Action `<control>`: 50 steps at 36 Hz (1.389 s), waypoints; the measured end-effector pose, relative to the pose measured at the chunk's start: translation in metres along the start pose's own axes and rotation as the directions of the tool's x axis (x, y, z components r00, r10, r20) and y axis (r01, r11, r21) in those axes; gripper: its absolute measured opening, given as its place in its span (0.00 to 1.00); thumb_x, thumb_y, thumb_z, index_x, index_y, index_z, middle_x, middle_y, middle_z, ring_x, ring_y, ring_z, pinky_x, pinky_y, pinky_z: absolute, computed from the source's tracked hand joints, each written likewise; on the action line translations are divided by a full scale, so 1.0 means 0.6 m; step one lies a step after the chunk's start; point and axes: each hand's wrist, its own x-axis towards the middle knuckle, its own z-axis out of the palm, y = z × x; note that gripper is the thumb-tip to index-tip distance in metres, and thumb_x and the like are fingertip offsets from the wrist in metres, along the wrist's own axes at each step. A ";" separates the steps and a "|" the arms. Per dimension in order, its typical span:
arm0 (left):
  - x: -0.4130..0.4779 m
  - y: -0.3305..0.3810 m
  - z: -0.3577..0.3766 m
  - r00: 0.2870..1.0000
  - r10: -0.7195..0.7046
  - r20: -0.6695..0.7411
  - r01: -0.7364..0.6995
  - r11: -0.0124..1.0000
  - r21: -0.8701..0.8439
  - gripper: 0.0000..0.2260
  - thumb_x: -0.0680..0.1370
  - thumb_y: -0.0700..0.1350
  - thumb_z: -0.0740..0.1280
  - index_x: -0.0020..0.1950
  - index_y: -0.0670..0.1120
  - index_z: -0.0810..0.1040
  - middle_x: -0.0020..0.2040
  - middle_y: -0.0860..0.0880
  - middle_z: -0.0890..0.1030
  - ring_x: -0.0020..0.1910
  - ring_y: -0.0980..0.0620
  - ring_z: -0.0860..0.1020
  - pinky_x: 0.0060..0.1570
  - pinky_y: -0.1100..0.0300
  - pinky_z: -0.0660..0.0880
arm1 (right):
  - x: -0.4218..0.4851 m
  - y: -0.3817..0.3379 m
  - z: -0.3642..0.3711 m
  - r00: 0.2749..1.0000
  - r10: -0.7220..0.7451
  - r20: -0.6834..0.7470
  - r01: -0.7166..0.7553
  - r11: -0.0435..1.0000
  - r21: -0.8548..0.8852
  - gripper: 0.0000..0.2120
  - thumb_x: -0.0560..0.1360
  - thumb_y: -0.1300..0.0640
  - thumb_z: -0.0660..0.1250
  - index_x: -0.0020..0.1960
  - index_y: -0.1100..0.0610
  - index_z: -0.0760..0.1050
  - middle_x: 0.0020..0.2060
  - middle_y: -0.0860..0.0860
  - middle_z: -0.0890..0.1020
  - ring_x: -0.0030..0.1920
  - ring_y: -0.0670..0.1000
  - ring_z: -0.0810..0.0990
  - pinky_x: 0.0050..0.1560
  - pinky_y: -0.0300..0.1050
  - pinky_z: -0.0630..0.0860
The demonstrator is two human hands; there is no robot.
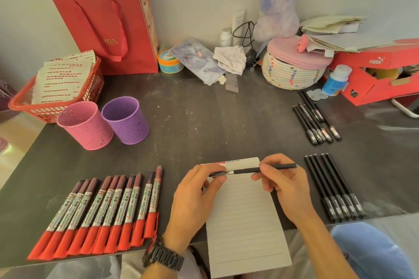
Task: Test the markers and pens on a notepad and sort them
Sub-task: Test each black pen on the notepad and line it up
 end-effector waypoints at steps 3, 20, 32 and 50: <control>0.000 0.000 0.000 1.000 0.002 -0.001 -0.002 1.000 -0.004 0.11 0.78 0.60 0.61 0.59 0.65 0.76 0.53 0.68 0.75 0.46 0.57 0.77 0.43 0.73 0.71 | 0.000 -0.002 0.000 1.000 -0.004 -0.008 0.004 1.000 -0.023 0.07 0.71 0.50 0.71 0.43 0.53 0.81 0.36 0.60 0.86 0.28 0.51 0.76 0.30 0.39 0.72; 0.000 0.005 -0.006 1.000 0.013 -0.028 -0.015 0.998 -0.061 0.11 0.78 0.57 0.65 0.58 0.60 0.80 0.50 0.67 0.77 0.42 0.56 0.76 0.41 0.73 0.70 | -0.001 -0.009 0.005 1.000 -0.022 -0.009 0.020 0.987 -0.161 0.03 0.74 0.54 0.75 0.42 0.52 0.84 0.35 0.55 0.86 0.28 0.49 0.77 0.31 0.38 0.74; 0.000 0.003 -0.005 0.999 0.030 -0.021 -0.032 0.997 -0.074 0.14 0.75 0.58 0.67 0.57 0.58 0.83 0.46 0.73 0.75 0.46 0.65 0.75 0.44 0.77 0.68 | 0.002 -0.017 0.016 0.998 0.033 0.062 -0.018 0.973 -0.231 0.06 0.72 0.56 0.74 0.45 0.58 0.84 0.35 0.52 0.87 0.31 0.43 0.82 0.31 0.33 0.74; 0.002 -0.009 0.006 0.998 -0.043 0.035 0.033 0.971 0.237 0.24 0.76 0.63 0.66 0.71 0.61 0.71 0.69 0.62 0.72 0.70 0.57 0.66 0.69 0.54 0.65 | -0.002 -0.050 -0.013 0.998 0.065 -0.020 -0.068 0.969 -0.236 0.04 0.78 0.51 0.71 0.49 0.51 0.81 0.45 0.52 0.86 0.47 0.51 0.85 0.42 0.42 0.81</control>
